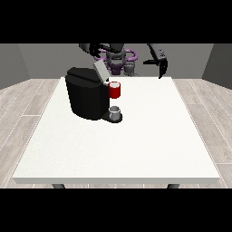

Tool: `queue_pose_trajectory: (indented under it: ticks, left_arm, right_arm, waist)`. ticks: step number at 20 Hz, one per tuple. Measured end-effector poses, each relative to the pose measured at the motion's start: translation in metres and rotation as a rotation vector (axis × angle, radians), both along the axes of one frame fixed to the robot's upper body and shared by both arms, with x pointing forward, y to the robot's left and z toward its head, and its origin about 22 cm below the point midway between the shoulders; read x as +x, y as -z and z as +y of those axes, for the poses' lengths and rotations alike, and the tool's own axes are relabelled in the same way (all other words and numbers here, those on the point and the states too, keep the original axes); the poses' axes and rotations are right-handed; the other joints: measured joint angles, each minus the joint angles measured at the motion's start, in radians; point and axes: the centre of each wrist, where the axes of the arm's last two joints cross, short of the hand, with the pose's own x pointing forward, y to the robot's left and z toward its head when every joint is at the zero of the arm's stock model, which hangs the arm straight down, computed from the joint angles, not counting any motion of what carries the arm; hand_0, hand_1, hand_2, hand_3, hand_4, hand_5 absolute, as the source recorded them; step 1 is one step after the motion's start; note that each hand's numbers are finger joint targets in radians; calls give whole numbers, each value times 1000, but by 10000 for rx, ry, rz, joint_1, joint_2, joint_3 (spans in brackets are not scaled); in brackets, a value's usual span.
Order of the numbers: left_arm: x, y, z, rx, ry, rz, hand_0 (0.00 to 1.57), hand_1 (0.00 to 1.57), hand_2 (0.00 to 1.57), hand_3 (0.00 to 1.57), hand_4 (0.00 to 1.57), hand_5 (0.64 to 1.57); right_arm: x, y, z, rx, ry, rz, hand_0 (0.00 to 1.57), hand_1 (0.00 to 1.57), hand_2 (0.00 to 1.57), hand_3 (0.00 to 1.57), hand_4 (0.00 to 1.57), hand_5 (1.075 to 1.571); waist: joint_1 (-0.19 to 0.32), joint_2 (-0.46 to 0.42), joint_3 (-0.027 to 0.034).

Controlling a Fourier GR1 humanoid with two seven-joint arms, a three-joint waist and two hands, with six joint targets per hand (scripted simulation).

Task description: Insert the coffee pod into the coffee machine and close the lid

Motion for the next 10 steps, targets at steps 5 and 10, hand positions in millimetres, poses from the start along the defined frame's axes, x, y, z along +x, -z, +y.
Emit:
queue_pose_trajectory:
  ticks: [5,10]
  left_arm:
    - [-8,-6,3,26,95,-226,0,0,0,0,342,1571]
    - [-5,-13,7,-97,-23,-548,0,0,0,0,357,1571]
  right_arm:
    - [19,0,-22,22,576,132,0,0,0,0,362,1571]
    - [37,-1,-35,0,880,5,0,0,0,0,424,1571]
  waist:
    - [224,295,1]
    - [241,709,1]
